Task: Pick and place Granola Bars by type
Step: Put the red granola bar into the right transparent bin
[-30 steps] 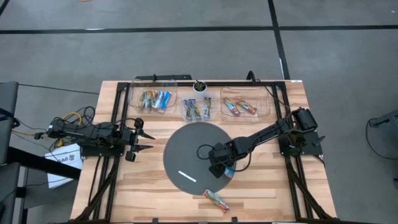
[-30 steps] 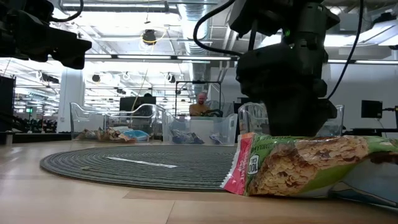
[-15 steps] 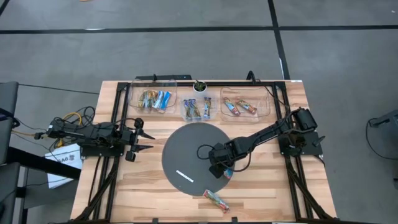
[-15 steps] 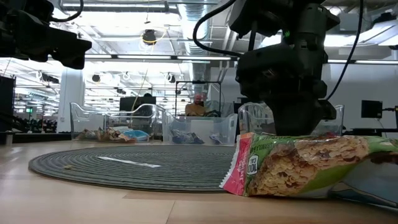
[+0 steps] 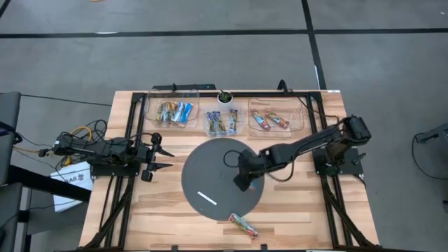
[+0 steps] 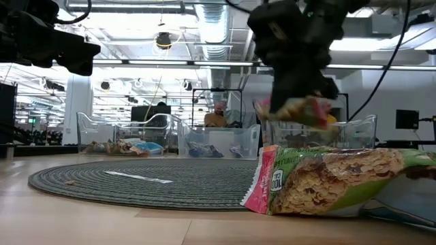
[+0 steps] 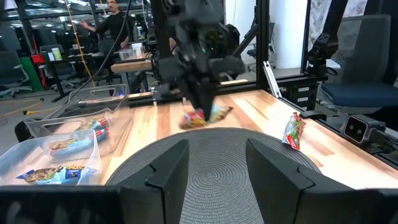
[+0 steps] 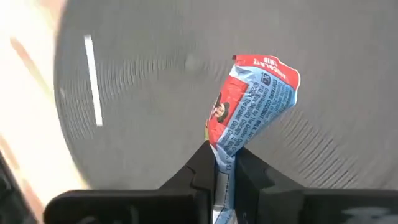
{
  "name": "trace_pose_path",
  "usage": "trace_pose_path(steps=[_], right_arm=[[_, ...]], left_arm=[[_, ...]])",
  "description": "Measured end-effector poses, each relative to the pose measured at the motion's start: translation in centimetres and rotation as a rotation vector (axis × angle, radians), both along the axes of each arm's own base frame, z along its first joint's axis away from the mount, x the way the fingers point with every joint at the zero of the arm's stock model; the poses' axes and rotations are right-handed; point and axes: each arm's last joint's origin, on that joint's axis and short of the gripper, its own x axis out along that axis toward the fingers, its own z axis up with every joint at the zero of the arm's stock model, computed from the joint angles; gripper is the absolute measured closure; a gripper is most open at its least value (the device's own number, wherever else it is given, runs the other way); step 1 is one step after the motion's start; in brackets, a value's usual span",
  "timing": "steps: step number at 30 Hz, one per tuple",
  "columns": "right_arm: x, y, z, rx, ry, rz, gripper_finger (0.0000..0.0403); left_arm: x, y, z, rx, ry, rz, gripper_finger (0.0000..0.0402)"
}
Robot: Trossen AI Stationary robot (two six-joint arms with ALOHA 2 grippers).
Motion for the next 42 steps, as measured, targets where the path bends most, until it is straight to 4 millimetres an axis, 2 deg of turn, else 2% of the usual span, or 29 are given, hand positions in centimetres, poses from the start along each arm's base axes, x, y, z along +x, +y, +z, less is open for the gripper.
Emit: trace_pose_path(steps=[9, 14, 19, 31, 36, 42], right_arm=[[-1.0, -4.5, 4.6, -0.307, -0.157, 0.019, 0.0384], [-1.8, -6.7, 6.4, -0.463, -0.182, 0.018, 0.0383], [-2.3, -8.8, 7.3, -0.597, -0.166, -0.026, 0.039], [-3.2, -14.1, 7.1, -0.69, -0.036, -0.103, 0.039], [-4.3, -17.1, 6.9, -0.702, 0.051, -0.138, 0.039], [-6.6, -20.5, 6.4, -0.687, 0.21, -0.201, 0.0387]], left_arm=[[0.0, 0.0, 0.0, 0.0, 0.0, 0.0, 0.0248], [0.0, 0.0, 0.0, 0.0, 0.0, 0.0, 0.0248], [0.0, 0.0, 0.0, 0.0, 0.0, 0.0, 0.0248], [0.0, 0.0, 0.0, 0.0, 0.0, 0.0, 0.0248], [0.0, 0.0, 0.0, 0.0, 0.0, 0.0, 0.0248], [0.0, 0.0, 0.0, 0.0, 0.0, 0.0, 0.0248]])
